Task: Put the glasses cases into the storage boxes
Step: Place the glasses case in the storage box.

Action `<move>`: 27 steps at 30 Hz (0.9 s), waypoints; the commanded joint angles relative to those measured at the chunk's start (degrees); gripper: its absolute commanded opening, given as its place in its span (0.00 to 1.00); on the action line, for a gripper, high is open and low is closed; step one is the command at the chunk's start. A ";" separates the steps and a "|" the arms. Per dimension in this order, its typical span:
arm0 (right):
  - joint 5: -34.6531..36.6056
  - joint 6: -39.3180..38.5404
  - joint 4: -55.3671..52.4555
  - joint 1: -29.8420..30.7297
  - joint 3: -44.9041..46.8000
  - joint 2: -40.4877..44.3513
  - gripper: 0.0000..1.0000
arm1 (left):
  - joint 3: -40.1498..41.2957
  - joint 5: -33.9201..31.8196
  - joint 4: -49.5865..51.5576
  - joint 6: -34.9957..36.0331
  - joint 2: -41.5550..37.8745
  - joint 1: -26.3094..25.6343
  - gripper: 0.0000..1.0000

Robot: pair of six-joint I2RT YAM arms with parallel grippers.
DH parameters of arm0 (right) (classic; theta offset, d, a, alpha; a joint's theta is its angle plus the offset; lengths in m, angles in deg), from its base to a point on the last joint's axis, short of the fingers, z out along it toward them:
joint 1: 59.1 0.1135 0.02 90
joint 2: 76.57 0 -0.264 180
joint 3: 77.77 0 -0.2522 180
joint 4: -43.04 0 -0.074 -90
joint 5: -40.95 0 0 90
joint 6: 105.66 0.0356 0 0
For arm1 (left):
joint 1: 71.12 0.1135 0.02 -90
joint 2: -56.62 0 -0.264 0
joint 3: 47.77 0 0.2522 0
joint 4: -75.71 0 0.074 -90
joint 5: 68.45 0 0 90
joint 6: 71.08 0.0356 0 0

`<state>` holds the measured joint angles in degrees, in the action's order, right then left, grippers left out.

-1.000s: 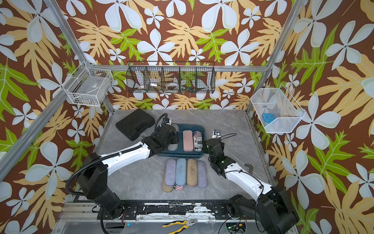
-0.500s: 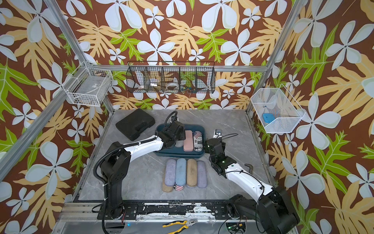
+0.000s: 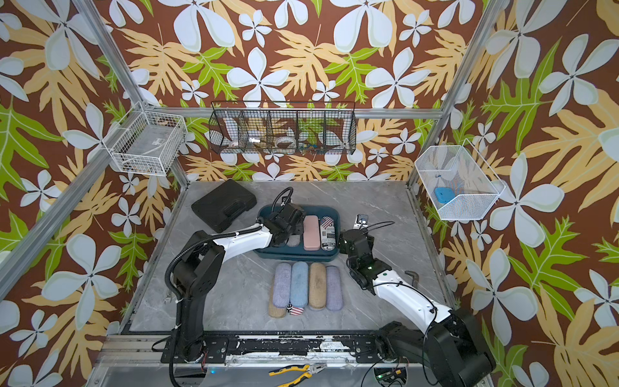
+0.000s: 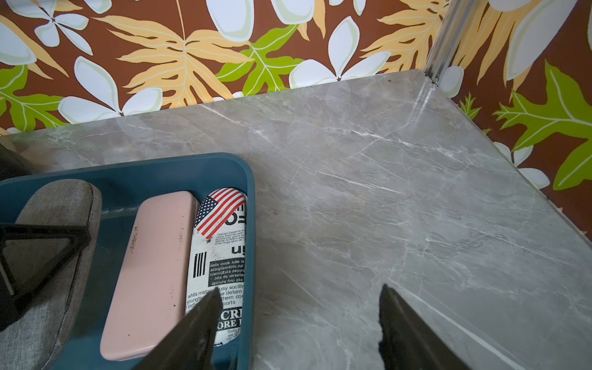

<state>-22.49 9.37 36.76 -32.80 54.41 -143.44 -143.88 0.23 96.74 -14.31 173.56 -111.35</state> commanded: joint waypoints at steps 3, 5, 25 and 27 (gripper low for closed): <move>0.33 -0.07 0.46 0.06 0.50 0.06 0.76 | -1.03 0.58 -0.72 -0.44 1.63 0.15 0.60; 0.33 0.02 0.48 0.08 0.66 0.01 0.76 | -1.41 0.67 -0.59 -0.64 2.35 0.15 0.60; 0.33 0.09 0.54 -0.24 0.80 -0.11 0.76 | -4.40 1.99 -0.33 -0.21 5.76 0.33 0.67; 0.19 0.12 0.59 -0.29 0.77 -0.26 0.76 | -4.38 1.99 -0.41 -0.11 5.45 0.33 0.69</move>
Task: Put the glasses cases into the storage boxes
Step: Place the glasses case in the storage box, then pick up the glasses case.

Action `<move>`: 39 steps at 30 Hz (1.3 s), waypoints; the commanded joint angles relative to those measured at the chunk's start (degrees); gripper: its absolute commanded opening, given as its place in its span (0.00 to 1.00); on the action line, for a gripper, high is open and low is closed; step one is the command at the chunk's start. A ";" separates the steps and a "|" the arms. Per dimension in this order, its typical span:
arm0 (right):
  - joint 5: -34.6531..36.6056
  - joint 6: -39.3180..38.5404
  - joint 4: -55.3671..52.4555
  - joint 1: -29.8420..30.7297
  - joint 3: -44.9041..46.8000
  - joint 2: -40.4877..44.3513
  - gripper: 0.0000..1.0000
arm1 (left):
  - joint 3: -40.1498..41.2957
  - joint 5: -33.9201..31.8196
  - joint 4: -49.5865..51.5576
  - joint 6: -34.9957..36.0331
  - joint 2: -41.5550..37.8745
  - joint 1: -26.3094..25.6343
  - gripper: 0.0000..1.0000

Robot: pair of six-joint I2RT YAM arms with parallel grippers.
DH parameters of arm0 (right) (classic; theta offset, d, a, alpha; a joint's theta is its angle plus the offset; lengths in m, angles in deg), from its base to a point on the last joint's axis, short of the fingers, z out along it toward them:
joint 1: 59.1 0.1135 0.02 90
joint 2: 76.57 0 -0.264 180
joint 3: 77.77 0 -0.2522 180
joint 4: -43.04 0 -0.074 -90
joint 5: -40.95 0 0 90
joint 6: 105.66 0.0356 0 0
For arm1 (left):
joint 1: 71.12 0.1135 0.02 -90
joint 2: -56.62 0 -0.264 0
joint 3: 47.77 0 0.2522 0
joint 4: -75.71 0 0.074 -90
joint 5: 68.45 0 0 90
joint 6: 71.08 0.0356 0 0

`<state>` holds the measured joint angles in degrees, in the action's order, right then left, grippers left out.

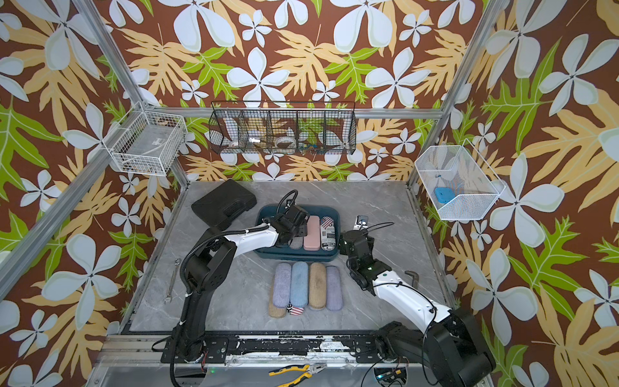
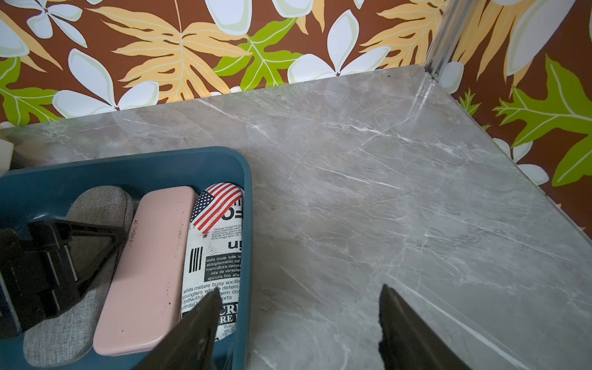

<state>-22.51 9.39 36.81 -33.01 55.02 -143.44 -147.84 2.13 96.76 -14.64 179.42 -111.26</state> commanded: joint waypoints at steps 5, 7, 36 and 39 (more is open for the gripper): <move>0.06 0.42 0.78 -0.07 0.18 -0.68 0.76 | -0.02 0.25 -0.43 0.47 -1.97 0.24 0.71; 0.09 0.43 0.81 -0.07 0.06 -0.79 0.76 | 0.30 0.67 -0.52 0.76 -2.92 0.24 0.72; -1.45 0.85 1.63 -0.07 -2.13 -3.96 0.76 | 34.48 -0.51 1.28 -10.31 -39.71 -10.10 0.78; -1.89 1.17 1.72 0.00 -2.50 -4.32 0.76 | 36.12 -2.29 4.33 -10.98 -41.01 -12.13 0.79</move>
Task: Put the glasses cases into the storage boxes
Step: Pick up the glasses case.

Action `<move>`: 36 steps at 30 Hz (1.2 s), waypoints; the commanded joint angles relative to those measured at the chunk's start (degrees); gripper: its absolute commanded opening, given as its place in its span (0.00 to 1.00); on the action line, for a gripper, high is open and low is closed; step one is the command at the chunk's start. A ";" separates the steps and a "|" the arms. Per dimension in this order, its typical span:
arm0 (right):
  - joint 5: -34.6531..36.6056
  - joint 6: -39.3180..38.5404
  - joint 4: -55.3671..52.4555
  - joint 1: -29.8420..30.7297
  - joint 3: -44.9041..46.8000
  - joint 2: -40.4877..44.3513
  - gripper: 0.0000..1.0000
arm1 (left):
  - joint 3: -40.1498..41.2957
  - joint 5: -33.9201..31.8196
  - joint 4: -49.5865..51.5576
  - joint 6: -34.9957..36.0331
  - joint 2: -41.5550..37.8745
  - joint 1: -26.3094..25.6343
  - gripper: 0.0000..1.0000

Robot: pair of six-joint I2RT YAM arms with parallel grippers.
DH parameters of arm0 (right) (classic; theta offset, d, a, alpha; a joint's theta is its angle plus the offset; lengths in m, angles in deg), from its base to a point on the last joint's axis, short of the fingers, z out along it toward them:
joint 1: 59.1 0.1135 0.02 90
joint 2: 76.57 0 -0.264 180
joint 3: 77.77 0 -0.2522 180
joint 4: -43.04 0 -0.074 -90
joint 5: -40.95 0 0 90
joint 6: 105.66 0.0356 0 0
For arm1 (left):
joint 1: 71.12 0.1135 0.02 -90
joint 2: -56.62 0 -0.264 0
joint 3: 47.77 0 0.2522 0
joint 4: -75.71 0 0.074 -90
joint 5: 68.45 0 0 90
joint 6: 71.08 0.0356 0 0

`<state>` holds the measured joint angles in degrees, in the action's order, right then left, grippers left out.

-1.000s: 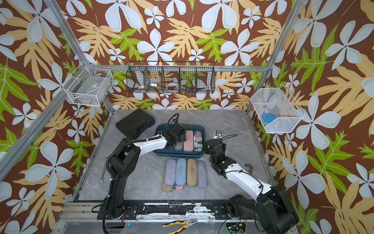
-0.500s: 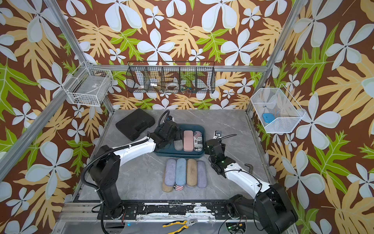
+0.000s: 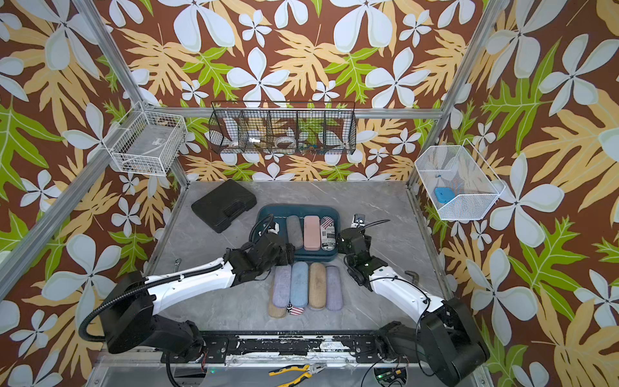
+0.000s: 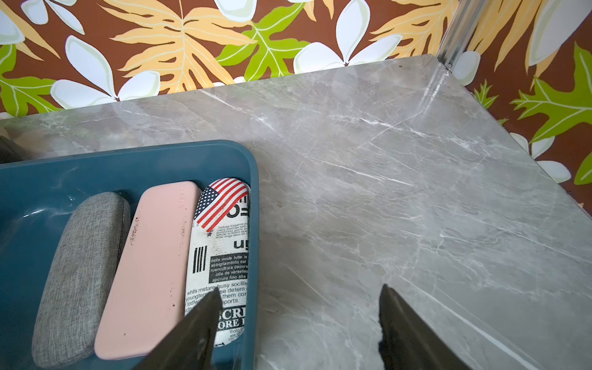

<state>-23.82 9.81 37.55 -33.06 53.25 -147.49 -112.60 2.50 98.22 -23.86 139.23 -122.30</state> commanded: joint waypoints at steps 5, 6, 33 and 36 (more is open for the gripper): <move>-0.82 1.25 0.92 -0.03 -0.65 -0.38 0.76 | 4.00 0.61 2.95 -2.63 -2.38 -2.20 0.79; -0.80 1.29 0.87 0.00 -0.55 -0.33 0.76 | 4.42 1.10 2.87 -2.79 -2.69 -2.41 0.79; -0.14 2.20 0.35 -0.03 2.14 2.52 0.76 | 4.40 -0.82 8.59 -7.13 0.16 -7.93 0.74; -0.20 2.24 0.52 0.00 2.26 2.45 0.76 | 4.40 -0.73 8.76 -7.39 0.86 -8.21 0.72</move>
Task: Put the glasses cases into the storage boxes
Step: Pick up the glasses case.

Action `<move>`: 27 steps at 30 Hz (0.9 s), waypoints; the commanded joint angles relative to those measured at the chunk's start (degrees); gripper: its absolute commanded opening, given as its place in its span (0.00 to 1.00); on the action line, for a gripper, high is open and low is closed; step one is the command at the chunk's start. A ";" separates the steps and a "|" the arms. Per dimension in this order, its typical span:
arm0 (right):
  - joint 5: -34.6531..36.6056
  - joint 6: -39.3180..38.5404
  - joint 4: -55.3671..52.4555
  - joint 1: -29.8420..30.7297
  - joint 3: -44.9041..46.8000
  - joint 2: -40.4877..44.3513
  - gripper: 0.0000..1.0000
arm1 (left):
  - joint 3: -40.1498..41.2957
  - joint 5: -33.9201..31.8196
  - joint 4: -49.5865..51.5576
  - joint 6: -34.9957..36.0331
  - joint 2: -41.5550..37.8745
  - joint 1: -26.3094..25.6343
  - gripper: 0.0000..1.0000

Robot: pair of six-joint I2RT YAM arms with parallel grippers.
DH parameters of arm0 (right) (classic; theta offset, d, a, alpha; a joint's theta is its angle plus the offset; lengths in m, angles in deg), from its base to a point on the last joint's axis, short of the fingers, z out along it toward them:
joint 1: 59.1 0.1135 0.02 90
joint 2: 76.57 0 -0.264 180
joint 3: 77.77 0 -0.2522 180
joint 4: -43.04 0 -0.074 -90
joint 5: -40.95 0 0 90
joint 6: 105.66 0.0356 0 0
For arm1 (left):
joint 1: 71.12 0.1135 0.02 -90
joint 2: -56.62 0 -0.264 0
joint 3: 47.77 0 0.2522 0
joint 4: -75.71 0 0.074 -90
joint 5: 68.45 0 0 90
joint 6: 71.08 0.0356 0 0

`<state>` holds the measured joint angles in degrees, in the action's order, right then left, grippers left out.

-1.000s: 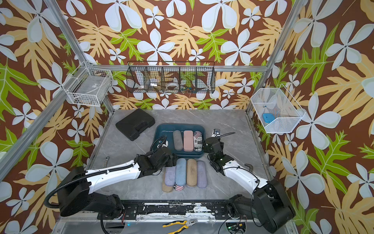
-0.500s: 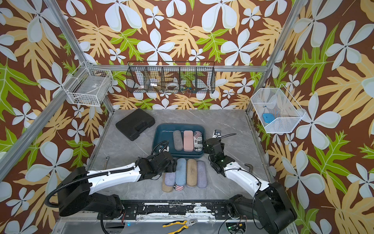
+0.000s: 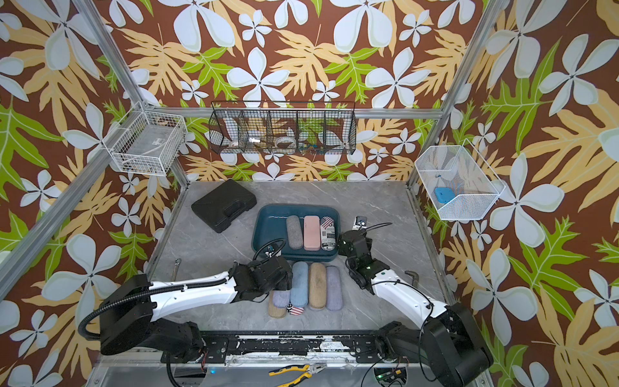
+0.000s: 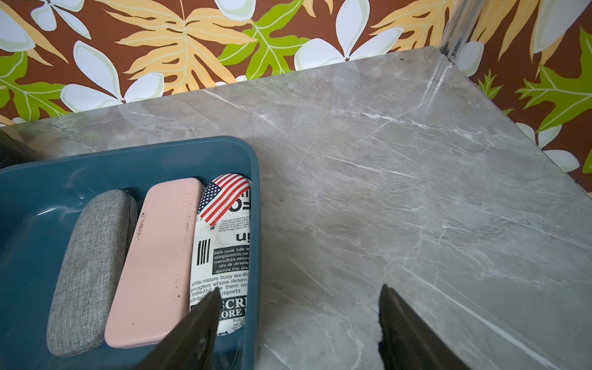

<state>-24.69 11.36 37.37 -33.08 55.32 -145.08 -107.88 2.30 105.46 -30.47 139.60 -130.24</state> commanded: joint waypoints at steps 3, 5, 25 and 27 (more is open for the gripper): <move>0.70 0.66 0.60 0.01 0.27 0.11 0.76 | -0.32 -0.40 1.77 -0.98 0.78 -0.30 0.70; 0.90 0.63 0.51 0.00 0.40 0.25 0.76 | -0.32 -0.27 1.94 -0.89 0.78 -0.39 0.70; 1.02 0.77 0.81 0.03 0.75 -0.08 0.76 | 0.21 -1.06 2.73 -0.98 1.57 -0.49 0.73; 1.04 0.86 0.87 0.00 0.72 -0.05 0.76 | 0.12 -1.14 2.60 -0.89 1.48 -0.59 0.74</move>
<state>-24.58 11.38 37.40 -33.08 55.98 -145.06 -107.62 1.47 107.01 -31.51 141.06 -130.65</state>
